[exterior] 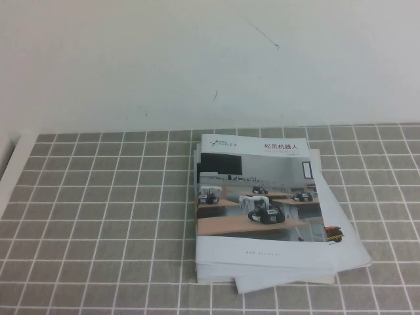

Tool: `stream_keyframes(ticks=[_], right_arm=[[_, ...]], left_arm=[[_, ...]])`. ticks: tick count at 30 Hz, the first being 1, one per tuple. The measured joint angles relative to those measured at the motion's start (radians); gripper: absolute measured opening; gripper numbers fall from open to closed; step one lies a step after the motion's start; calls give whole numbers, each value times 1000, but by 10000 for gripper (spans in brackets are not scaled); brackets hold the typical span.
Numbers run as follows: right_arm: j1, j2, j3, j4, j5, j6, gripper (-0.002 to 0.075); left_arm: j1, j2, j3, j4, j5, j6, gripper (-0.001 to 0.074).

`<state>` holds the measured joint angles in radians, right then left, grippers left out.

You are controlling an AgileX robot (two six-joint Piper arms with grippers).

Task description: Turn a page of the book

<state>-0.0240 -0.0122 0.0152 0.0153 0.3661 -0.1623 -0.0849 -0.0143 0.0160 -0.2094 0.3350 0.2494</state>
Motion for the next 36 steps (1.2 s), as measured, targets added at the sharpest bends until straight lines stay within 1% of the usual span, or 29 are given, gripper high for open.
stream_keyframes(ticks=[19,26,31,32,36], right_arm=[[0,0,0,18,-2,0,-3],[0,0,8,18,-49,0,-3],[0,0,12,41,-136,0,-3],[0,0,12,41,-146,0,-3],[0,0,12,45,-296,4,-3]], left_arm=[[0,0,0,-1,0,0,-4],[0,0,0,-9,-10,0,-4],[0,0,6,-77,-80,0,-4],[0,0,6,-96,-107,0,-4],[0,0,6,-206,-249,-8,-4]])
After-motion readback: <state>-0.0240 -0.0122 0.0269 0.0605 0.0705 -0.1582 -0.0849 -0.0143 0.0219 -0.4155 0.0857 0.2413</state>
